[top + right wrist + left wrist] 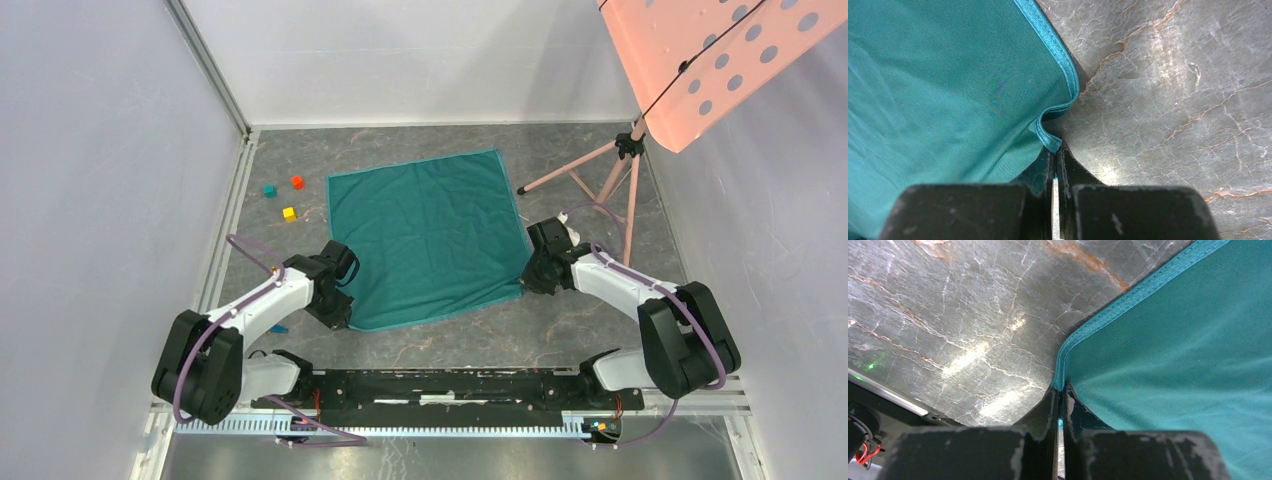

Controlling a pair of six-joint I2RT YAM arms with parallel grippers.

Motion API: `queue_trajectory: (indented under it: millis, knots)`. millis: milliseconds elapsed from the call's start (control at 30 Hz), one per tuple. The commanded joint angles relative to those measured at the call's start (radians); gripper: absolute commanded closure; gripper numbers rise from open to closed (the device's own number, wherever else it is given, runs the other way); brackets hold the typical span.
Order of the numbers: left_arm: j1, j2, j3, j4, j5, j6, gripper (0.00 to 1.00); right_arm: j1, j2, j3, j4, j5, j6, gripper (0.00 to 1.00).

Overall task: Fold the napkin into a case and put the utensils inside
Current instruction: Pick up the flattened napkin from the center of the board, then flatten the napkin at the center of the board.

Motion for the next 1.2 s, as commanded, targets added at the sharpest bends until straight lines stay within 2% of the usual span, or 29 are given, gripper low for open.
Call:
queue_trajectory:
  millis: [0, 100, 167, 233, 367, 567, 667, 733, 867, 1000, 1100, 1167]
  knots:
    - [0.009, -0.04, 0.002, 0.006, -0.079, 0.021, 0.98, 0.003, -0.012, -0.012, -0.025, 0.014, -0.012, 1.0]
    - [0.008, -0.101, 0.053, -0.014, -0.092, 0.063, 0.98, 0.003, -0.075, -0.062, 0.085, -0.041, -0.076, 1.0]
    - [0.01, -0.162, 0.102, -0.02, -0.093, 0.125, 0.98, 0.003, -0.154, -0.118, 0.215, -0.104, -0.113, 1.0]
    - [0.01, -0.24, 0.163, -0.028, -0.092, 0.19, 0.98, 0.004, -0.228, -0.146, 0.268, -0.176, -0.156, 1.0]
    - [0.011, -0.399, 0.295, -0.024, -0.049, 0.34, 0.98, 0.009, -0.383, -0.127, 0.29, -0.251, -0.284, 1.0]
    - [0.011, -0.626, 0.503, 0.032, 0.038, 0.513, 0.98, 0.022, -0.789, -0.101, 0.379, -0.369, -0.382, 1.0]
    - [0.01, -0.702, 0.626, 0.09, 0.144, 0.595, 0.98, 0.024, -0.951, -0.016, 0.38, -0.42, -0.403, 1.0]
    - [0.01, -0.741, 0.696, 0.138, 0.225, 0.618, 0.98, 0.024, -1.021, 0.077, 0.328, -0.379, -0.398, 1.0]
    - [0.011, -0.736, 0.846, 0.167, 0.306, 0.646, 0.98, 0.021, -1.067, 0.214, 0.306, -0.364, -0.375, 1.0]
    - [0.011, -0.671, 0.939, 0.162, 0.299, 0.678, 0.98, 0.02, -1.019, 0.28, 0.355, -0.376, -0.358, 1.0]
    - [0.011, -0.6, 0.937, 0.124, 0.175, 0.689, 0.98, 0.02, -0.974, 0.264, 0.375, -0.267, -0.382, 1.0]
    - [0.008, -0.533, 0.932, 0.026, -0.012, 0.657, 0.98, 0.02, -0.936, 0.248, 0.353, -0.128, -0.396, 1.0]
